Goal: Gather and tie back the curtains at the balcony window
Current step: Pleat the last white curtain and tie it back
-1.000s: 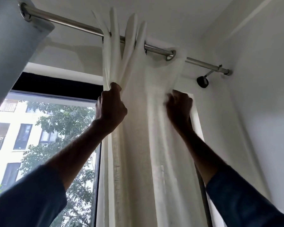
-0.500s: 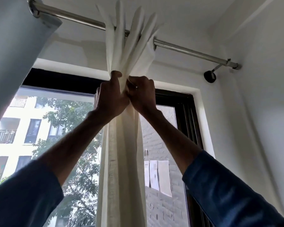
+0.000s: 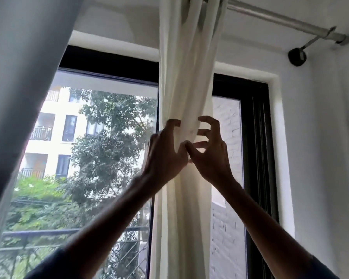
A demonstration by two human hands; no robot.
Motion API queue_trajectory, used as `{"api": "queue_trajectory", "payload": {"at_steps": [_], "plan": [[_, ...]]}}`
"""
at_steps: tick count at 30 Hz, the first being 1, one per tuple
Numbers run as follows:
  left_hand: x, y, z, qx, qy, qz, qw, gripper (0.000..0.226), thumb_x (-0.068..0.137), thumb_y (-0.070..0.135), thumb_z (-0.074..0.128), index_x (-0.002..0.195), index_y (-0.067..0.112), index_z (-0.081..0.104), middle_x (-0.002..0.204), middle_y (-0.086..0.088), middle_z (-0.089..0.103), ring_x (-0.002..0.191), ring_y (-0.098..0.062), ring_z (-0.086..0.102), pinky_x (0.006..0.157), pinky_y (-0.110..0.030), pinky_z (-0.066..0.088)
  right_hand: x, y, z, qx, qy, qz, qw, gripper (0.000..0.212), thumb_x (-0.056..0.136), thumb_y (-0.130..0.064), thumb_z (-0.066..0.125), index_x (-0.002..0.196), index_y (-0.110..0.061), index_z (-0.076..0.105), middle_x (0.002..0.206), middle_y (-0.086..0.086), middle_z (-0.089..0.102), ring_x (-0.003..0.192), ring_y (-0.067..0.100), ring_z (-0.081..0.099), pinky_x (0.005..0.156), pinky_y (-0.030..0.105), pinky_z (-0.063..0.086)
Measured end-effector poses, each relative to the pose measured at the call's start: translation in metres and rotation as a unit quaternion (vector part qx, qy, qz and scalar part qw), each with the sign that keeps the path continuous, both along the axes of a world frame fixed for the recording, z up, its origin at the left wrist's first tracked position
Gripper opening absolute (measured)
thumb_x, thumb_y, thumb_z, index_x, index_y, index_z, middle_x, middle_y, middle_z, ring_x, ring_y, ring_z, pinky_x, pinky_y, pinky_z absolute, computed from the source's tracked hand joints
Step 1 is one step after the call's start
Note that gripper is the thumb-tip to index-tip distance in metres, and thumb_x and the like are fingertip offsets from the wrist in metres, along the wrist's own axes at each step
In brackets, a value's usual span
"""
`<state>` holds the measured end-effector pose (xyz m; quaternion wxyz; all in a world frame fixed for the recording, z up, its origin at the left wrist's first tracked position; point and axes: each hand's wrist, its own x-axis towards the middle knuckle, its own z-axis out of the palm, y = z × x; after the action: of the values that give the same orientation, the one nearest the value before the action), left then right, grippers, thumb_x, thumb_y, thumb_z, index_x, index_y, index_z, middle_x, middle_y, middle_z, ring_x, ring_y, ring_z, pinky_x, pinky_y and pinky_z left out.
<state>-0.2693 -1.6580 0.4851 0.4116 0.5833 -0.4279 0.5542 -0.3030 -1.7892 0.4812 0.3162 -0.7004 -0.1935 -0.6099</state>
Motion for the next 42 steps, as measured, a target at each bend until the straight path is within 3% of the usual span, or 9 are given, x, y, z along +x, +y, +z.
{"api": "queue_trajectory", "payload": {"at_steps": [10, 16, 20, 25, 29, 33, 35, 37, 42], "plan": [[-0.007, -0.009, -0.154, 0.008, 0.095, -0.035, 0.995, 0.046, 0.089, 0.01, 0.063, 0.133, 0.012, 0.05, 0.103, 0.003, 0.072, 0.086, -0.016, 0.068, 0.079, -0.032, 0.053, -0.011, 0.004, -0.142, 0.055, 0.117, 0.009, 0.992, 0.033, 0.095, -0.018, 0.067, 0.127, -0.028, 0.061, 0.11, -0.017, 0.07, 0.086, -0.001, 0.071, 0.071, 0.012, 0.054], [-0.011, -0.007, -0.214, 0.056, 0.161, -0.042, 0.984, 0.05, 0.085, 0.008, 0.066, 0.133, 0.016, 0.053, 0.104, 0.004, 0.073, 0.079, -0.006, 0.064, 0.078, -0.012, 0.046, -0.007, -0.005, -0.204, 0.088, 0.174, 0.005, 0.981, 0.024, 0.099, -0.021, 0.063, 0.122, -0.024, 0.069, 0.102, -0.012, 0.073, 0.082, 0.009, 0.073, 0.054, 0.031, 0.061], [-0.015, -0.003, -0.252, 0.079, 0.187, -0.048, 0.978, 0.049, 0.084, 0.005, 0.066, 0.132, 0.012, 0.055, 0.102, 0.002, 0.073, 0.074, -0.003, 0.061, 0.075, 0.001, 0.036, -0.001, -0.009, -0.243, 0.083, 0.204, -0.051, 0.974, 0.021, 0.099, -0.025, 0.061, 0.116, -0.021, 0.074, 0.103, -0.014, 0.075, 0.084, 0.003, 0.071, 0.063, 0.023, 0.059], [-0.017, 0.002, -0.295, 0.089, 0.235, -0.042, 0.967, 0.042, 0.088, 0.016, 0.067, 0.128, 0.018, 0.055, 0.092, 0.006, 0.07, 0.07, -0.005, 0.057, 0.068, -0.017, 0.045, -0.008, -0.007, -0.282, 0.129, 0.245, -0.014, 0.961, 0.025, 0.105, -0.029, 0.054, 0.108, -0.018, 0.077, 0.1, -0.01, 0.076, 0.089, 0.0, 0.071, 0.069, 0.013, 0.052], [-0.026, 0.009, -0.316, 0.086, 0.228, -0.077, 0.967, 0.032, 0.096, 0.018, 0.065, 0.125, 0.011, 0.056, 0.107, 0.005, 0.069, 0.088, 0.003, 0.062, 0.08, -0.01, 0.044, -0.025, 0.011, -0.303, 0.15, 0.236, 0.042, 0.959, 0.016, 0.101, -0.036, 0.06, 0.101, -0.028, 0.073, 0.097, -0.01, 0.075, 0.093, 0.002, 0.071, 0.071, 0.011, 0.052], [-0.038, 0.016, -0.328, 0.039, 0.24, -0.115, 0.963, 0.028, 0.1, 0.005, 0.054, 0.123, 0.015, 0.044, 0.074, 0.003, 0.055, 0.053, -0.005, 0.051, 0.051, -0.02, 0.044, -0.03, 0.015, -0.314, 0.196, 0.238, 0.092, 0.947, 0.033, 0.092, -0.051, 0.067, 0.107, -0.022, 0.072, 0.102, -0.004, 0.074, 0.101, 0.012, 0.071, 0.076, 0.026, 0.058], [-0.04, 0.016, -0.328, 0.016, 0.245, -0.139, 0.959, 0.036, 0.1, 0.001, 0.053, 0.127, 0.018, 0.036, 0.094, -0.004, 0.059, 0.058, -0.012, 0.058, 0.052, -0.026, 0.051, -0.03, 0.014, -0.318, 0.2, 0.249, 0.083, 0.944, 0.058, 0.088, -0.062, 0.066, 0.111, -0.009, 0.069, 0.103, -0.002, 0.072, 0.098, 0.016, 0.069, 0.072, 0.03, 0.056], [-0.039, 0.016, -0.328, 0.014, 0.244, -0.141, 0.959, 0.042, 0.1, 0.002, 0.051, 0.134, 0.018, 0.033, 0.115, -0.002, 0.06, 0.067, -0.016, 0.065, 0.056, -0.03, 0.055, -0.031, 0.014, -0.319, 0.194, 0.248, 0.073, 0.946, 0.047, 0.092, -0.056, 0.066, 0.11, -0.012, 0.07, 0.102, 0.001, 0.073, 0.096, 0.021, 0.071, 0.071, 0.038, 0.059], [-0.036, 0.016, -0.329, 0.043, 0.242, -0.072, 0.967, 0.037, 0.103, 0.004, 0.046, 0.139, 0.009, 0.045, 0.067, -0.004, 0.054, 0.05, -0.011, 0.048, 0.048, -0.035, 0.043, -0.033, 0.014, -0.316, 0.186, 0.229, 0.044, 0.954, 0.018, 0.103, -0.033, 0.059, 0.096, -0.022, 0.072, 0.081, -0.003, 0.072, 0.075, 0.018, 0.07, 0.06, 0.037, 0.056]]}}
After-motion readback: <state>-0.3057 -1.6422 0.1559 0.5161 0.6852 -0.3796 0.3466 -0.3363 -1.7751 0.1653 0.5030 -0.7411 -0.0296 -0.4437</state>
